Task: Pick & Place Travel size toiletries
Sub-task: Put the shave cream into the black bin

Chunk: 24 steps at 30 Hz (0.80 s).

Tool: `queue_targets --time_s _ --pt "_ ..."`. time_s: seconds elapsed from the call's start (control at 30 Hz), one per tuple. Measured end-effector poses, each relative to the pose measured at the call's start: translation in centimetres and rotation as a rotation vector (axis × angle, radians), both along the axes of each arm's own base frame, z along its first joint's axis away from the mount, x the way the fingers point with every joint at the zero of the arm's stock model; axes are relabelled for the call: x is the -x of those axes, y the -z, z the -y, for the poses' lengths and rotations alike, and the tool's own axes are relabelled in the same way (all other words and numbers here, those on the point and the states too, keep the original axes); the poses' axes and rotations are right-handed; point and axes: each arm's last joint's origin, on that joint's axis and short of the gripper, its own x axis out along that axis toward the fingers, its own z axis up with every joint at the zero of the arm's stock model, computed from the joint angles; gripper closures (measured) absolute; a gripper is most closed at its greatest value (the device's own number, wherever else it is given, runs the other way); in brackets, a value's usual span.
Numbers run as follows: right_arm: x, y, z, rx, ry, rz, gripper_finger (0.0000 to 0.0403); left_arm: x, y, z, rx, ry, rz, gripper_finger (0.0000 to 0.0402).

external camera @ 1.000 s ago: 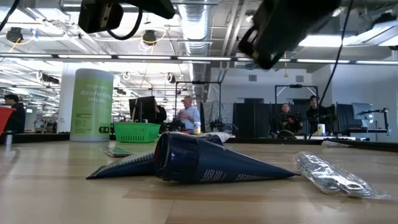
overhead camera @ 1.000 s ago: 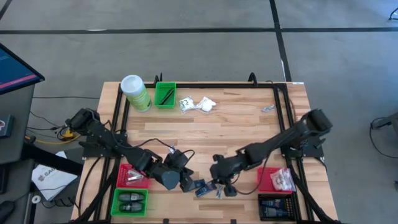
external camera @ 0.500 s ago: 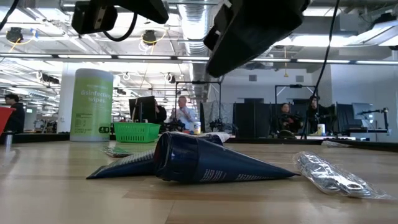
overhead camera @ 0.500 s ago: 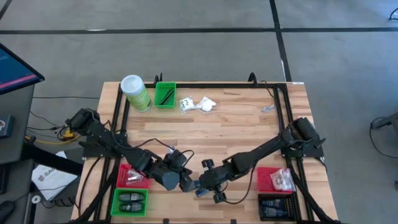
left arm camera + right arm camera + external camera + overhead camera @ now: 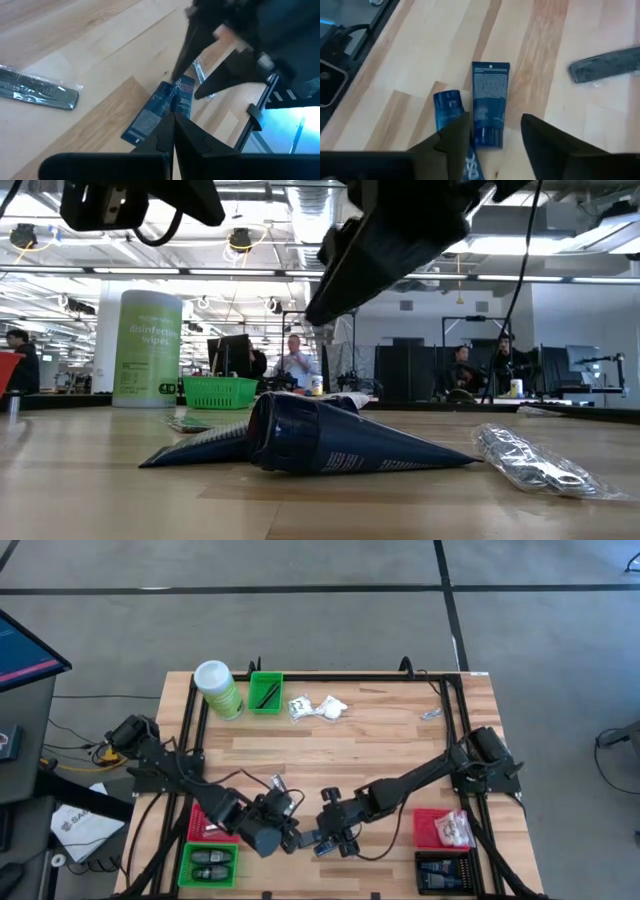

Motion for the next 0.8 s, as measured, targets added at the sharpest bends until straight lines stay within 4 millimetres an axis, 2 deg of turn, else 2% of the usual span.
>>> queue_targets --time_s 0.13,0.2,0.3,0.7,0.8 --pt "0.1 1.6 -0.1 0.025 -0.007 -0.064 0.0203 0.0 0.0 0.0 0.004 -0.006 0.003 0.0401" --pt "-0.2 1.9 -0.4 0.019 -0.012 -0.046 0.0191 0.0 0.0 0.0 0.006 -0.008 0.005 0.0401" --pt "0.2 2.5 -0.6 0.032 -0.014 -0.088 0.0181 0.0 0.0 0.1 0.015 -0.015 0.008 0.0401" --pt "-0.3 2.2 0.0 0.030 -0.005 -0.054 0.0190 0.0 -0.1 0.1 0.006 -0.028 0.021 0.0401" --pt "-0.5 3.0 0.1 0.021 -0.014 -0.080 0.0195 0.0 -0.1 0.1 0.005 -0.030 0.025 0.0401"
